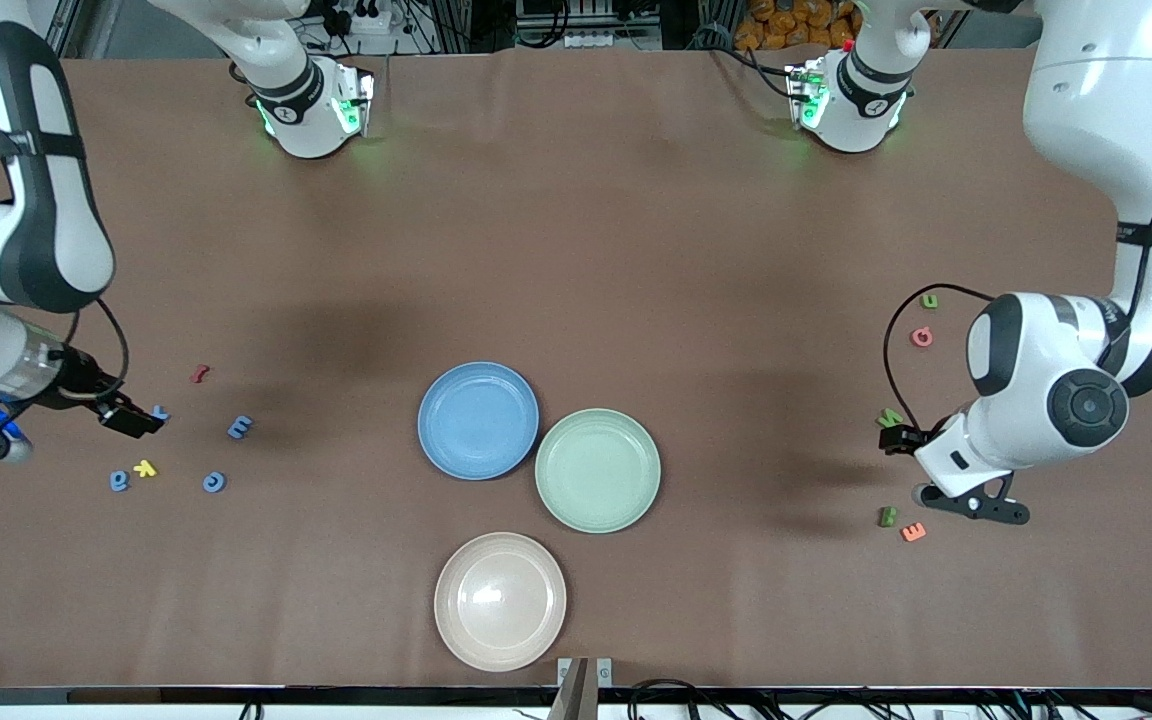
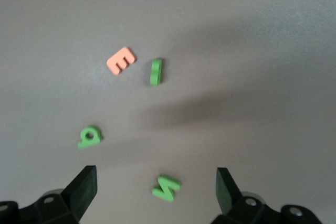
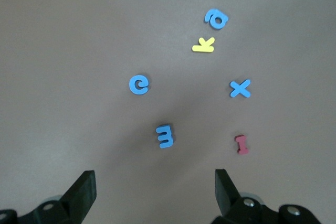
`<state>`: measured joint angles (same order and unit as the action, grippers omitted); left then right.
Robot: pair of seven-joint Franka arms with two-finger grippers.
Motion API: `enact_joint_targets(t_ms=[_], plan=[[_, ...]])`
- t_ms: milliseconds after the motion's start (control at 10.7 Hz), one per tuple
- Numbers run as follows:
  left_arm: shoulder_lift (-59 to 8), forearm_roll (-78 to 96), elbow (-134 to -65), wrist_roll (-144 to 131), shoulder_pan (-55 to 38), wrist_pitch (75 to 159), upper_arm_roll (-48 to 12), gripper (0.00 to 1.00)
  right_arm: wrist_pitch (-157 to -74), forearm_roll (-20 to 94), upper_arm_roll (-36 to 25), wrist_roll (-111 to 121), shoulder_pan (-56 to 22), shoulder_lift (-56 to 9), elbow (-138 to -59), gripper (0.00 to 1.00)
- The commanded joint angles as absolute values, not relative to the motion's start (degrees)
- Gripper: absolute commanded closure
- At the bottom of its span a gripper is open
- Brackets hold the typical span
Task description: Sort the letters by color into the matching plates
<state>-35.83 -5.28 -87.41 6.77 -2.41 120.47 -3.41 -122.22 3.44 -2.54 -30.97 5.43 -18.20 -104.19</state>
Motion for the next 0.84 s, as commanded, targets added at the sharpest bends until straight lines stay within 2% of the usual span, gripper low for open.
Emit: enact_joint_targets(t_ms=[0,468,748], plan=[[-42.1,-5.0,-83.8,11.9,-1.8,126.7,-3.5,0.0,-127.4,6.1,-2.5,-37.6,4.7,-22.3,-105.1,0.0],[-46.7,-4.9,-81.7,12.7,-2.0,129.9,-3.5,0.0,-138.2,6.3,-2.5,-37.1,3.7,-28.3,-108.9,0.0],[-48.9,-4.8,-79.0,12.7,-1.9,131.0,-3.7,0.0,-143.2,6.2,-2.5,-36.9,3.7,-28.7,-112.9,0.0]])
